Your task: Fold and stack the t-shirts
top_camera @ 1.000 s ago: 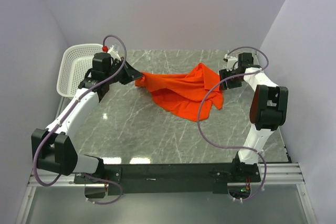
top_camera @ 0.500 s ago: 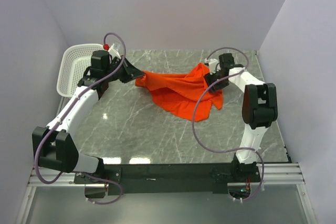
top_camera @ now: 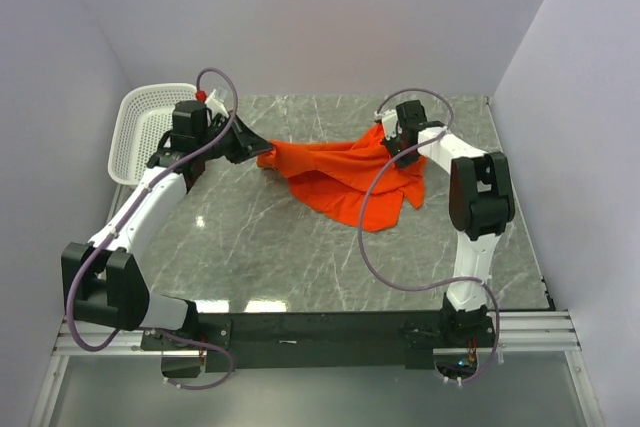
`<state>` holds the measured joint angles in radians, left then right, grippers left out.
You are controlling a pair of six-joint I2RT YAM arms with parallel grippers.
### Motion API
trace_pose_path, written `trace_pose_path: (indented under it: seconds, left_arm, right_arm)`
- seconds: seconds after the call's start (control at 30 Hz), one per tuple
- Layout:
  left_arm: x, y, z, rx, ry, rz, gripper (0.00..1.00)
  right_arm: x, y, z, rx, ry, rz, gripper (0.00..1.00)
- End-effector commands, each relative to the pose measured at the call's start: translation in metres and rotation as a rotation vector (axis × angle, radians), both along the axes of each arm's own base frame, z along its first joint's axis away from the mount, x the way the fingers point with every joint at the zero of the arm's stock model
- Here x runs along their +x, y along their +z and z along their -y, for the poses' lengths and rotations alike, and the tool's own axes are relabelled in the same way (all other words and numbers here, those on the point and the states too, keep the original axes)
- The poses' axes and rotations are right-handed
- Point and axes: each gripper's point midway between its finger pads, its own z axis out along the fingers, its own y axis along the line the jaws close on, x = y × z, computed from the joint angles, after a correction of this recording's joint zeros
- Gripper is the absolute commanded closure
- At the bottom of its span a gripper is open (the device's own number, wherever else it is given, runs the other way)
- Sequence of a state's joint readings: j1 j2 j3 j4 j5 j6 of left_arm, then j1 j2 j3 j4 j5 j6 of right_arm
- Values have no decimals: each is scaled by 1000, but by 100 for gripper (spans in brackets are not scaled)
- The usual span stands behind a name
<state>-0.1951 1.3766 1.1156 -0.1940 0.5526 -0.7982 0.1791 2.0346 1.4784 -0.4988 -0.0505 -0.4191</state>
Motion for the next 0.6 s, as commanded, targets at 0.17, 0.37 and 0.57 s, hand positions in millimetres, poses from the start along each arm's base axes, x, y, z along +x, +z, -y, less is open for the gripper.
trace_pose_path:
  seconds: [0.17, 0.37, 0.57]
  left_arm:
    - [-4, 70, -27, 1, 73, 178, 100]
    - [-33, 171, -41, -37, 118, 423, 99]
    - [-105, 279, -64, -65, 215, 765, 99]
  right_arm:
    - [-18, 190, 14, 173, -20, 398, 100]
    - [-91, 344, 29, 246, 26, 717, 100]
    - [-175, 462, 48, 260, -13, 1041, 100]
